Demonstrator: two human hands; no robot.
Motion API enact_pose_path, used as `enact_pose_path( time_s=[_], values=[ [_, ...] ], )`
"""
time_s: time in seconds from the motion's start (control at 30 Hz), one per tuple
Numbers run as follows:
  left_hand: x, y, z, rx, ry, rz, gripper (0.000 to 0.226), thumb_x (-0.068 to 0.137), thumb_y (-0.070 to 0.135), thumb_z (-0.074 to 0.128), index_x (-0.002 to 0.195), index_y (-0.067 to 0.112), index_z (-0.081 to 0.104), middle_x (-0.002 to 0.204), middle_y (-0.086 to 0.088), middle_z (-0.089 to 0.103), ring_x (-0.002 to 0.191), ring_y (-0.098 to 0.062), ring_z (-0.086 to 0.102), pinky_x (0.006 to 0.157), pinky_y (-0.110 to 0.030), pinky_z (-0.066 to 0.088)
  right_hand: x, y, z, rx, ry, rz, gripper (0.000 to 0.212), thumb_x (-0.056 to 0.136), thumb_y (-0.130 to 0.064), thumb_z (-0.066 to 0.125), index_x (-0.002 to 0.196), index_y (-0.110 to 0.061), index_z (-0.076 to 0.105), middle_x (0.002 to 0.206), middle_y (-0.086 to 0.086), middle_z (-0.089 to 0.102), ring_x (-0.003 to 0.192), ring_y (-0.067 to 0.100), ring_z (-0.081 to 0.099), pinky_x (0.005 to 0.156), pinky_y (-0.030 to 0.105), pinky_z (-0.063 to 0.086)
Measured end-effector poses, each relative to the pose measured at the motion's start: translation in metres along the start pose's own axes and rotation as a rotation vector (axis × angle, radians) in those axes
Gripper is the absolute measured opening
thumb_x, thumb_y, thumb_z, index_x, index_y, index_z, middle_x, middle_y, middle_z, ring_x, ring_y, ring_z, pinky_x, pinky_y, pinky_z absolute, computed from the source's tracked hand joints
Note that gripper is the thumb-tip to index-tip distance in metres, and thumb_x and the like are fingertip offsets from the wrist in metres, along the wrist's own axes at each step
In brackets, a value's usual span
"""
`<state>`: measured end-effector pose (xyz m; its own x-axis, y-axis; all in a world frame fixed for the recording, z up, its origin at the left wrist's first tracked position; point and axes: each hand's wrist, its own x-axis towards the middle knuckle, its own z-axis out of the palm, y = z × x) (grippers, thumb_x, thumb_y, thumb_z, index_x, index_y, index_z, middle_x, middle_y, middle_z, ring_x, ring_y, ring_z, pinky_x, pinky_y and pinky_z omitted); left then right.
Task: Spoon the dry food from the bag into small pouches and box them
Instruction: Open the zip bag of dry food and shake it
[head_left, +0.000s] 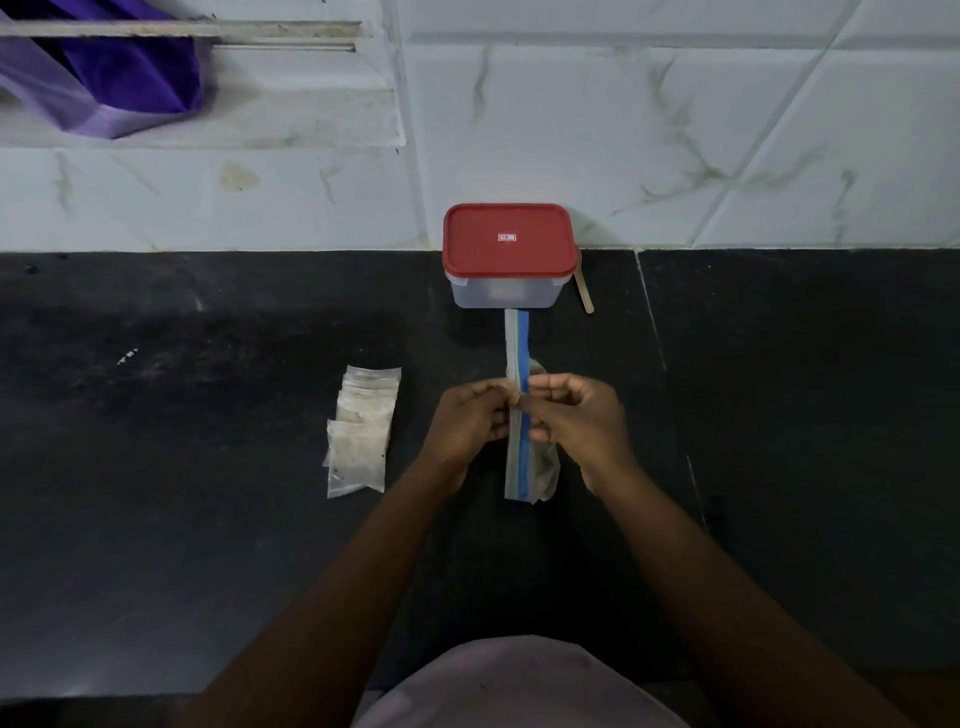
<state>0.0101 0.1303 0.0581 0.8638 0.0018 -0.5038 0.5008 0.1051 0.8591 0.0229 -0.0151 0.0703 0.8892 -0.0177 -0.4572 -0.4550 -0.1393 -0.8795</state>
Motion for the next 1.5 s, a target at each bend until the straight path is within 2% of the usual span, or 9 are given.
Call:
enact_pose_path(
  time_s=[0.1,0.23,0.37,0.47,0.67,0.87,1.1,1.37,1.5],
  values=[
    [-0.001,0.001,0.000,-0.028,0.003,0.011,0.019,0.105,0.014,0.053,0.114,0.012,0.070,0.103,-0.006,0.077,0.089,-0.013,0.076,0.072,-0.021,0.060,-0.001,-0.005,-0.002,-0.013,-0.007,0.038,0.029,0.080,-0.022,0.085,0.106,-0.026,0.072,0.099,-0.003,0.076,0.087,0.009,0.074,0.066,0.022,0.058],
    [-0.004,0.004,0.002,-0.040,-0.025,0.024,0.017,0.103,0.014,0.056,0.114,0.018,0.068,0.105,-0.007,0.078,0.095,-0.020,0.076,0.080,-0.029,0.062,-0.004,-0.014,-0.004,0.072,-0.019,0.094,0.022,0.082,-0.022,0.084,0.102,-0.017,0.077,0.098,0.000,0.077,0.086,0.012,0.073,0.060,0.020,0.054],
    [-0.004,0.007,0.005,0.049,0.084,0.086,0.014,0.100,0.017,0.061,0.114,0.018,0.066,0.107,-0.008,0.075,0.097,-0.023,0.075,0.079,-0.033,0.063,-0.005,-0.019,-0.005,0.058,-0.016,0.085,0.014,0.084,-0.022,0.082,0.097,-0.020,0.078,0.096,-0.003,0.077,0.093,0.015,0.073,0.078,0.034,0.061],
    [-0.009,0.016,0.006,0.058,0.091,0.119,0.012,0.101,0.018,0.060,0.108,0.015,0.069,0.100,-0.008,0.077,0.092,-0.022,0.077,0.079,-0.036,0.064,-0.009,-0.024,-0.007,0.102,-0.069,0.060,0.013,0.089,-0.022,0.077,0.100,-0.017,0.079,0.092,0.002,0.079,0.088,0.018,0.077,0.077,0.033,0.063],
    [-0.022,0.029,0.001,0.037,0.052,0.111,0.015,0.100,0.024,0.063,0.102,0.015,0.075,0.094,-0.004,0.079,0.087,-0.016,0.078,0.076,-0.031,0.064,-0.016,-0.027,-0.012,0.143,-0.128,0.033,0.019,0.088,-0.015,0.078,0.107,-0.011,0.076,0.096,0.007,0.080,0.089,0.020,0.078,0.073,0.030,0.063],
    [-0.023,0.026,0.000,0.058,0.091,0.085,0.012,0.100,0.017,0.063,0.100,0.016,0.074,0.091,-0.005,0.079,0.083,-0.015,0.078,0.067,-0.023,0.061,-0.013,-0.030,-0.012,-0.019,-0.066,-0.009,0.016,0.086,-0.013,0.080,0.101,-0.013,0.077,0.093,0.004,0.079,0.084,0.014,0.078,0.070,0.029,0.063],
    [-0.022,0.027,-0.002,0.195,0.070,0.116,0.012,0.101,0.017,0.061,0.102,0.015,0.072,0.094,-0.001,0.077,0.085,-0.008,0.075,0.073,-0.021,0.060,-0.013,-0.031,-0.011,-0.043,-0.060,0.016,0.009,0.089,-0.012,0.076,0.098,-0.012,0.077,0.090,0.004,0.078,0.080,0.012,0.077,0.060,0.021,0.059],
    [-0.023,0.035,-0.003,0.260,0.060,0.146,0.008,0.097,0.021,0.067,0.097,0.017,0.074,0.091,0.001,0.077,0.083,-0.007,0.075,0.067,-0.019,0.059,-0.013,-0.036,-0.013,-0.123,-0.091,-0.022,0.011,0.088,-0.015,0.078,0.099,-0.012,0.077,0.087,0.006,0.078,0.078,0.015,0.078,0.067,0.029,0.064],
    [-0.019,0.038,-0.028,0.470,0.286,0.200,0.007,0.096,0.017,0.068,0.092,0.016,0.074,0.081,0.002,0.077,0.073,-0.006,0.075,0.068,-0.024,0.063,-0.004,-0.043,-0.041,-0.189,0.154,-0.003,0.009,0.089,-0.013,0.075,0.095,-0.018,0.073,0.087,0.001,0.074,0.072,0.009,0.075,0.061,0.021,0.059]
  ],
)
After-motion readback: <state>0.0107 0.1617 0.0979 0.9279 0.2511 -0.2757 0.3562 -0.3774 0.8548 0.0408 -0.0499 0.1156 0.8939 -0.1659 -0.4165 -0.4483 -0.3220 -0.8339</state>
